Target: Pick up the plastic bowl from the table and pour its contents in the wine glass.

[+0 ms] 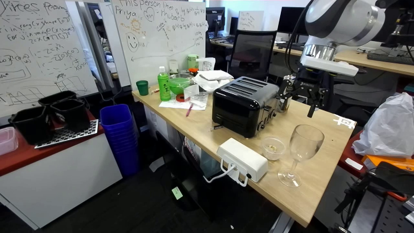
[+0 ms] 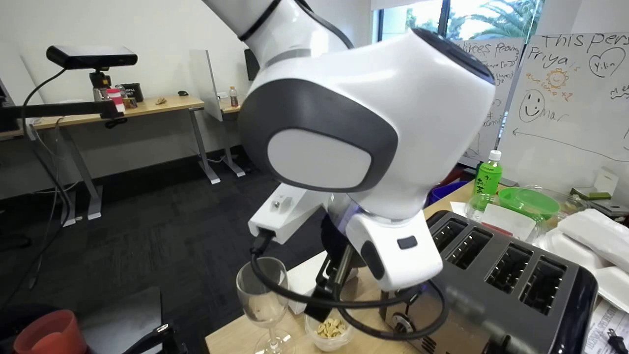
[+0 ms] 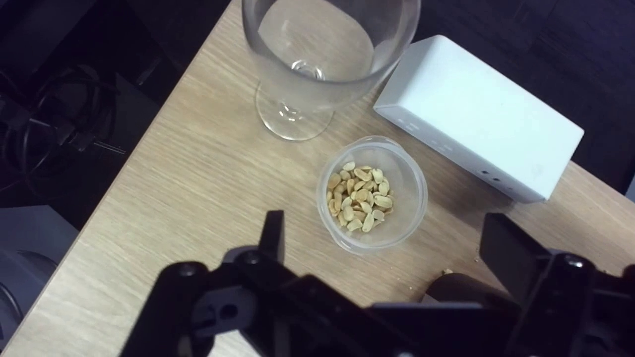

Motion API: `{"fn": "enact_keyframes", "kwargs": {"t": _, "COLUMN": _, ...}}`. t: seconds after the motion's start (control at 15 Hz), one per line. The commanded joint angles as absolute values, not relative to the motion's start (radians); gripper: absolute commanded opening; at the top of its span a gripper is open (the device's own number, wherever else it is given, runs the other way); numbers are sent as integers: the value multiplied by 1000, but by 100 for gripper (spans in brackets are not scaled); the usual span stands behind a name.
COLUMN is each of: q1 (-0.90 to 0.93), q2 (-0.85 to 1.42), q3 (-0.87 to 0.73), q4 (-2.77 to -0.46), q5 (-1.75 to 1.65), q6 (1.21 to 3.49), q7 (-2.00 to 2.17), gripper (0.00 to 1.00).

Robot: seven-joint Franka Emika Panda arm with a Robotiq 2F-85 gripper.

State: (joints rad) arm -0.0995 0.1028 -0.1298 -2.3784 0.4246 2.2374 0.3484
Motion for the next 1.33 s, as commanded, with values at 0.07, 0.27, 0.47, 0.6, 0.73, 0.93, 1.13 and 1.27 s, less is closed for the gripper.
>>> {"fn": "enact_keyframes", "kwargs": {"t": 0.07, "q1": -133, "q2": 219, "q3": -132, "q4": -2301, "q5": 464, "q6": 2211, "q7": 280, "gripper": 100}}
{"fn": "enact_keyframes", "kwargs": {"t": 0.27, "q1": -159, "q2": 277, "q3": -122, "q4": -2250, "q5": 508, "q6": 2185, "q7": 200, "gripper": 100}}
{"fn": "enact_keyframes", "kwargs": {"t": 0.47, "q1": -138, "q2": 260, "q3": -131, "q4": -2284, "q5": 471, "q6": 2232, "q7": 253, "gripper": 100}}
{"fn": "enact_keyframes", "kwargs": {"t": 0.6, "q1": -136, "q2": 256, "q3": -131, "q4": -2285, "q5": 471, "q6": 2232, "q7": 254, "gripper": 100}}
{"fn": "enact_keyframes", "kwargs": {"t": 0.73, "q1": -136, "q2": 256, "q3": -131, "q4": -2285, "q5": 471, "q6": 2232, "q7": 254, "gripper": 100}}
{"fn": "enact_keyframes", "kwargs": {"t": 0.93, "q1": -136, "q2": 256, "q3": -131, "q4": -2285, "q5": 471, "q6": 2232, "q7": 254, "gripper": 100}}
{"fn": "enact_keyframes", "kwargs": {"t": 1.13, "q1": -139, "q2": 264, "q3": -123, "q4": -2294, "q5": 465, "q6": 2245, "q7": 188, "gripper": 100}}
{"fn": "enact_keyframes", "kwargs": {"t": 1.27, "q1": -147, "q2": 281, "q3": -116, "q4": -2295, "q5": 469, "q6": 2239, "q7": 116, "gripper": 100}}
